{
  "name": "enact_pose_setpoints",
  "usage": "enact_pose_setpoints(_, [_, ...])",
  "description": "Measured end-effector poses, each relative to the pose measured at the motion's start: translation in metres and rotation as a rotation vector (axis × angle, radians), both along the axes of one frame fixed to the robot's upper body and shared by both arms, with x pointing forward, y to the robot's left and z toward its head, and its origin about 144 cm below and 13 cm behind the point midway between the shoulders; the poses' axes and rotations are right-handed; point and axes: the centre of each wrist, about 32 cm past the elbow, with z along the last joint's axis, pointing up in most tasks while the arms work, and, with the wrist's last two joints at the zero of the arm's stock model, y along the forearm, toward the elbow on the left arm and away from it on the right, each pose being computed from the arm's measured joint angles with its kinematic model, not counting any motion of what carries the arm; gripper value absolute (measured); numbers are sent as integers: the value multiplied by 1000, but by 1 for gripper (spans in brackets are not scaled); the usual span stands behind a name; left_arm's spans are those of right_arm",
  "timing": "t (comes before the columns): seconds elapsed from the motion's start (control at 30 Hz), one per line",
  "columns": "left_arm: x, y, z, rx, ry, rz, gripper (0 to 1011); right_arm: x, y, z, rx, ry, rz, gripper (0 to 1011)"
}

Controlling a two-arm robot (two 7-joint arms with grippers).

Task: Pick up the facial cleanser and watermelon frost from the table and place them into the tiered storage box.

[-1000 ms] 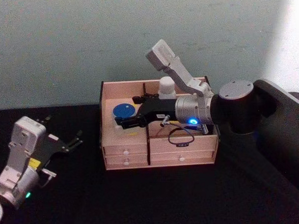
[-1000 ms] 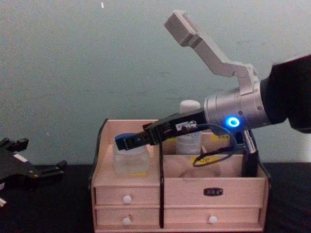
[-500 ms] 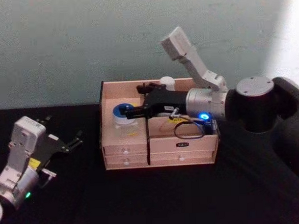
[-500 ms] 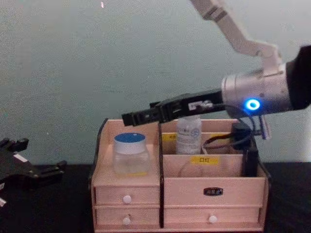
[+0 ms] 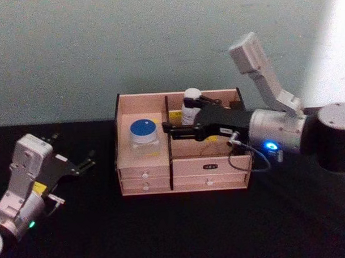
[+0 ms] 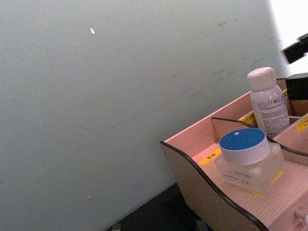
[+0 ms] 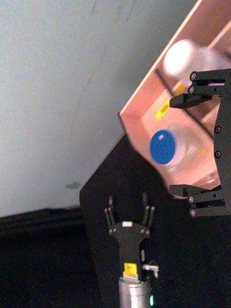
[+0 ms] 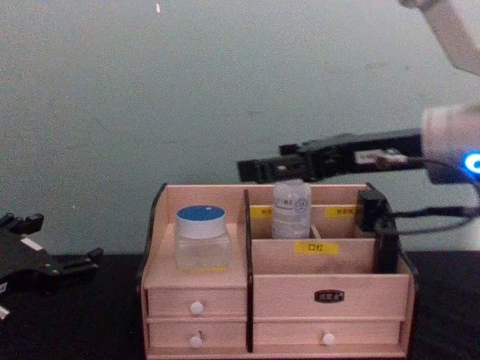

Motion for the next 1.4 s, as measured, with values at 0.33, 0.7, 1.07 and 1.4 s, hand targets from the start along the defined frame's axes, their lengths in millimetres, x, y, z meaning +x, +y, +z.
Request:
enact_pose_setpoints(0.33, [0, 0, 0, 0, 0, 0, 1001, -26, -36, -21, 17, -31, -143, 1003])
enact_pose_setpoints(0.7, [0, 0, 0, 0, 0, 0, 1001, -31, -49, -35, 43, -114, -380, 1002])
enact_pose_setpoints(1.07, [0, 0, 0, 0, 0, 0, 1001, -29, -50, -50, 62, -177, -582, 1003])
enact_pose_setpoints(1.4, [0, 0, 0, 0, 0, 0, 1001, -27, -40, -70, 34, -214, -735, 1003])
